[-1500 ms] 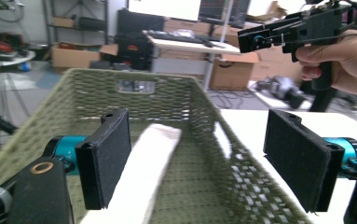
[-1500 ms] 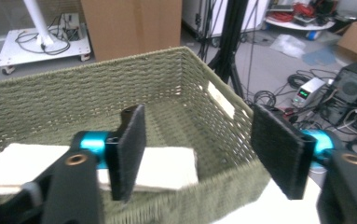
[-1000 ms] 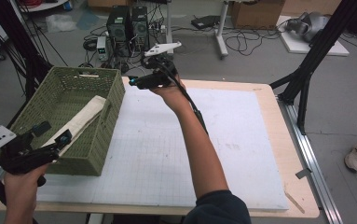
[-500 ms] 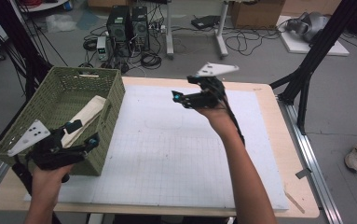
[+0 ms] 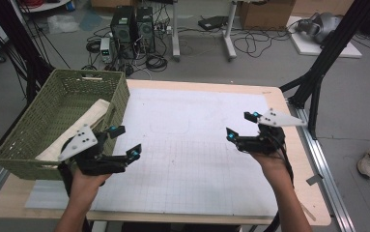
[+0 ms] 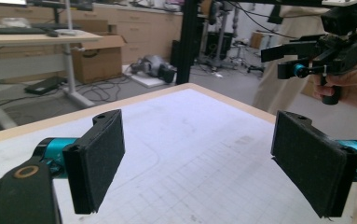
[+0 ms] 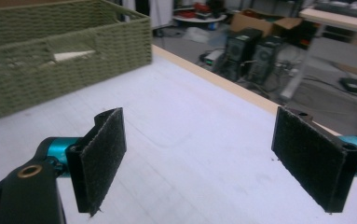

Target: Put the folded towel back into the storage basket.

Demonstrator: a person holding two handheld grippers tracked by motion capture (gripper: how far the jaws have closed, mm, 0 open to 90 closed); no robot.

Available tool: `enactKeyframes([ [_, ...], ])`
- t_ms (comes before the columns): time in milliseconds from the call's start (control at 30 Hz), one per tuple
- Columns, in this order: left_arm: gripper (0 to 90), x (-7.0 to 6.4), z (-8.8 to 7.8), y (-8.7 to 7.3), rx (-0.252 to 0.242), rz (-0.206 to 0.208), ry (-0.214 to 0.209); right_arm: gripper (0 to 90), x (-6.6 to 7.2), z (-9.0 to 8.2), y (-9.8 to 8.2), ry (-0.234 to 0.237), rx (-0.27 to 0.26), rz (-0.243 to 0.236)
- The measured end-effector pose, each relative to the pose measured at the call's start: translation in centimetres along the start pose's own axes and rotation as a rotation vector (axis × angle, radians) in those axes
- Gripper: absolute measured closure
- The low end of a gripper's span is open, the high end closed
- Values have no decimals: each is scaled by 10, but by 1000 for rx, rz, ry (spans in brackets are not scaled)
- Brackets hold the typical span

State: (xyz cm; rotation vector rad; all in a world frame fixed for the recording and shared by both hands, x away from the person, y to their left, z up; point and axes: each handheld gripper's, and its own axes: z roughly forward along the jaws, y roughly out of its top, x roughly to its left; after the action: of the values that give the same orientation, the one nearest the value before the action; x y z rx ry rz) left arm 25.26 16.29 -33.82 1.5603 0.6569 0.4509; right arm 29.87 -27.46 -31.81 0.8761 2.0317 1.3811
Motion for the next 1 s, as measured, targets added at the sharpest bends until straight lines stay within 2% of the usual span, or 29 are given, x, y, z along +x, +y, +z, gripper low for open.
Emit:
enactKeyframes([
  [133, 181, -7, 15, -10, 32, 19, -35, 163, 4, -22, -24, -58, -14, 14],
  [233, 181, -11, 24, -18, 64, 9, -58, 163, 8, -33, -42, -92, 0, 19],
  [367, 181, -15, 32, -29, 79, 19, -60, 163, 11, -42, -58, -115, 4, 42],
  [400, 181, -15, 33, -31, 82, 21, -59, 163, 12, -44, -62, -115, 10, 62],
  [567, 179, -17, 39, -44, 89, 20, -64, 163, 15, -47, -77, -123, 22, 67],
  [733, 180, -19, 44, -57, 102, 22, -68, 163, 17, -47, -94, -138, 19, 102],
  [800, 180, -21, 45, -60, 117, 35, -71, 163, 17, -47, -103, -139, 24, 108],
  [900, 181, -23, 46, -63, 121, 43, -72, 163, 16, -43, -106, -144, 62, 101],
  [1000, 181, -23, 47, -64, 128, 46, -65, 163, 17, -43, -104, -147, 60, 89],
])
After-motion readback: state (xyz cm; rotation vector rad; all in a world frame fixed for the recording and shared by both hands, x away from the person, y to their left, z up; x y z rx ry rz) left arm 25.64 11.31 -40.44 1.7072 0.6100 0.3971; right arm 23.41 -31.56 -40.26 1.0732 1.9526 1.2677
